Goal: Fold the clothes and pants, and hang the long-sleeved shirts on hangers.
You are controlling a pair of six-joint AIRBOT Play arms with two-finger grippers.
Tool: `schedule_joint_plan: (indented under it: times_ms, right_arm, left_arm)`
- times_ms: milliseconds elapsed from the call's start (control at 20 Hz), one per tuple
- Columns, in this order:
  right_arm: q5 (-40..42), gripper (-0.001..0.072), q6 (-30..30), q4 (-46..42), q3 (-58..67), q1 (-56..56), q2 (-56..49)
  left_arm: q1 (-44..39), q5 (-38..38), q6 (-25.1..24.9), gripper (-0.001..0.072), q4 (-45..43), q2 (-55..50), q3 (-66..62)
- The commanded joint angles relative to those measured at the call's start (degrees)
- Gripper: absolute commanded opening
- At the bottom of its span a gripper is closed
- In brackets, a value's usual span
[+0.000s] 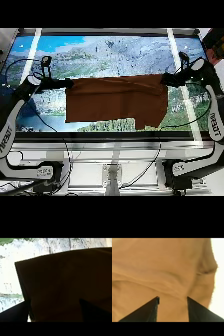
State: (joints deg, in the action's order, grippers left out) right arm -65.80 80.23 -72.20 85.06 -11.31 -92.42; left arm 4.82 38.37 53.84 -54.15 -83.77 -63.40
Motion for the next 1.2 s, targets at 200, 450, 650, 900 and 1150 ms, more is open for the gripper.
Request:
schedule_joint_plan:
  times_ms: [200,450,650,900,1150]
  right_arm:
    - [-10.5,0.0329,-3.5,-6.1,-9.4,-10.3,20.9]
    - [-8.8,0.0081,-4.2,-4.0,-36.0,-15.1,39.6]
    - [-2.2,0.0205,-4.3,7.5,-50.7,-15.1,40.1]
    - [3.7,0.0257,-8.1,18.5,-56.7,-15.1,33.9]
    - [4.0,0.0339,-13.2,23.8,-56.6,-15.1,23.5]
  left_arm:
    - [7.3,17.8,2.8,0.069,-13.6,15.4,0.0]
    - [12.4,20.0,8.9,0.069,-15.3,19.6,0.0]
    - [12.2,20.1,9.2,0.0691,-14.9,19.6,0.0]
    - [12.2,21.1,9.2,0.0691,-14.8,19.6,0.0]
    - [12.2,21.1,9.2,0.0691,-14.8,19.6,0.0]
